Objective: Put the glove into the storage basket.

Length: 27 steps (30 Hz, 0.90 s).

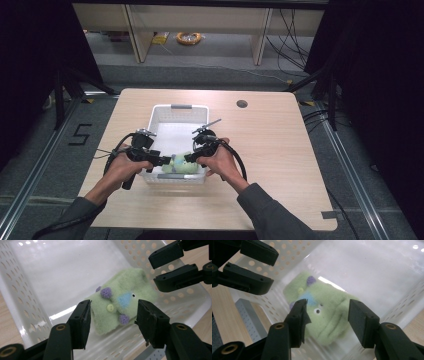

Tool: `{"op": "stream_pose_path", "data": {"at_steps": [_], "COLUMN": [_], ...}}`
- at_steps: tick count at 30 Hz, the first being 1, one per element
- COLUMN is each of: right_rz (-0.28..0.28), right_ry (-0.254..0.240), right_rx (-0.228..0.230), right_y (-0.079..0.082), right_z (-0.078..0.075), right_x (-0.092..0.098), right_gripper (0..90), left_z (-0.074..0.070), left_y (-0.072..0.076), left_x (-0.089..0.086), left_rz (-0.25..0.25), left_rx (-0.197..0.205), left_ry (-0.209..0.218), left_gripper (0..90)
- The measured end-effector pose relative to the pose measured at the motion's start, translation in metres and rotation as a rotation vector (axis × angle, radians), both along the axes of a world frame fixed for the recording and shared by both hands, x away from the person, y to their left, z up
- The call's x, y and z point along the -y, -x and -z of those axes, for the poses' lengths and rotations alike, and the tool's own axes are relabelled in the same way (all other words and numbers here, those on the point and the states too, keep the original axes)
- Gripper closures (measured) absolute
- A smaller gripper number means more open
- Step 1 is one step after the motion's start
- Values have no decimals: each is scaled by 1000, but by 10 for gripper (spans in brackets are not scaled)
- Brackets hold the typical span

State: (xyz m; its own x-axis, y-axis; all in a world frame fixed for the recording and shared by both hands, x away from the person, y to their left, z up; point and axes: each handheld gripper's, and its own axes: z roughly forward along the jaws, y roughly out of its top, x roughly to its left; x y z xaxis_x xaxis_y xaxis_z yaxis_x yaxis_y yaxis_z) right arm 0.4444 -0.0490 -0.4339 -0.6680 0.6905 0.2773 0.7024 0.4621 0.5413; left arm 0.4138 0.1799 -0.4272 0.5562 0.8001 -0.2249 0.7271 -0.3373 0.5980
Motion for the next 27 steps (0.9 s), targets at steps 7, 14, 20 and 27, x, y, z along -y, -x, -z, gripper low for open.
{"op": "stream_pose_path", "data": {"at_steps": [7,14,20,27], "right_rz": [-49,-18,-38,-31], "right_ry": [-54,-51,-110,-133], "right_rx": [66,87,140,145], "right_y": [2,6,12,14], "right_z": [-6,-15,-23,-29], "right_x": [6,16,30,45], "right_gripper": [458,425,406,395], "left_z": [-5,-7,-9,-12], "left_y": [8,16,23,29], "left_x": [2,6,11,14], "left_rz": [-22,-23,-13,-2], "left_rx": [13,14,21,30], "left_ry": [43,71,81,112], "left_gripper": [376,320,296,286]}}
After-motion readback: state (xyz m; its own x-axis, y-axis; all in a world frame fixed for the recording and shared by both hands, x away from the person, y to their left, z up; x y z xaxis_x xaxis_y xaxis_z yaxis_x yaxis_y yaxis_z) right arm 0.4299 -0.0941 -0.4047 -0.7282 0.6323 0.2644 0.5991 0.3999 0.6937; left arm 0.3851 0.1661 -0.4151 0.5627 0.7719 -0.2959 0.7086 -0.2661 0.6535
